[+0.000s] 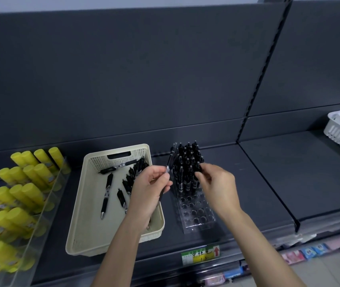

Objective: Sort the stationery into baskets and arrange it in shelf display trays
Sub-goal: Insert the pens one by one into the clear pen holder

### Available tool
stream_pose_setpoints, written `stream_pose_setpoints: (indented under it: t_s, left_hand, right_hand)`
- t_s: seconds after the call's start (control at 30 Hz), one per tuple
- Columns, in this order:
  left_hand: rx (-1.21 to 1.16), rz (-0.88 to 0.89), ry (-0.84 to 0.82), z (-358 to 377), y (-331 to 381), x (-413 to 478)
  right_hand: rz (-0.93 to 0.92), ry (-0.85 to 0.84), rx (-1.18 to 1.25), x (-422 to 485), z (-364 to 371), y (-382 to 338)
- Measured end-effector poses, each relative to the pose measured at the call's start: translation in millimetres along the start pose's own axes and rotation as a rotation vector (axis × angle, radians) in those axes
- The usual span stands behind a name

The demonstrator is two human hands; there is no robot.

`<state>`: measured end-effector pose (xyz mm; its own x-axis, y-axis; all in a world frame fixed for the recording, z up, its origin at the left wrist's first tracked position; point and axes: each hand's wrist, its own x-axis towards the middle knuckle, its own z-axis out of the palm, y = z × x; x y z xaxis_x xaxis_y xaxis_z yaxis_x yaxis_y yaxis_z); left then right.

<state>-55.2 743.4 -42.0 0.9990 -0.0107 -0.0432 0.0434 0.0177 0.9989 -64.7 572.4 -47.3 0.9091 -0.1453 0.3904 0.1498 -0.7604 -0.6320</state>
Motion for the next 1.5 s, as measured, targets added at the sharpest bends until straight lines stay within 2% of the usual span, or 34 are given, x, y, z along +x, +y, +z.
stream_pose_setpoints:
  t_s: [0.13, 0.33, 0.43, 0.5, 0.67, 0.8, 0.87, 1.0, 1.07, 1.17, 1.3, 1.5]
  left_hand:
    - [-0.002, -0.006, -0.017, 0, 0, 0]
    - [0.016, 0.021, -0.066, 1, 3, -2]
    - [0.013, 0.039, -0.086, 0, 4, -3]
    - [0.014, 0.066, -0.119, 1, 6, -3]
    - [0.032, 0.131, -0.207, 11, 12, -2]
    - [0.113, 0.185, -0.250, 16, 15, 0]
    - [0.216, 0.231, -0.196, 13, 15, 1]
    - [0.435, 0.263, 0.127, -9, 3, 12]
    - [0.526, 0.210, 0.202, -21, -8, 19]
    - [0.690, 0.031, 0.084, -26, -24, 26]
    - [0.760, 0.087, -0.008, -23, -33, 27]
    - [0.764, 0.084, -0.004, -28, -41, 27]
  right_hand:
    - [0.024, -0.029, 0.023, -1, 1, 1]
    - [0.178, -0.028, 0.149, -3, -5, 2]
    - [0.185, 0.034, 0.192, -4, -14, -4]
    - [0.211, 0.065, 0.312, -1, -22, -13]
    - [0.290, -0.055, 0.749, 9, -36, -36]
    - [0.299, -0.068, 0.796, 9, -35, -39]
    - [0.316, -0.025, 0.819, 8, -37, -35]
    - [0.366, 0.136, 0.754, 11, -49, -16]
    - [0.399, 0.180, 0.644, 12, -50, -4]
    - [0.399, 0.172, 0.421, 12, -44, 9]
    - [0.280, 0.151, 0.274, 7, -31, 10]
    - [0.192, 0.036, 0.121, 2, -11, 14]
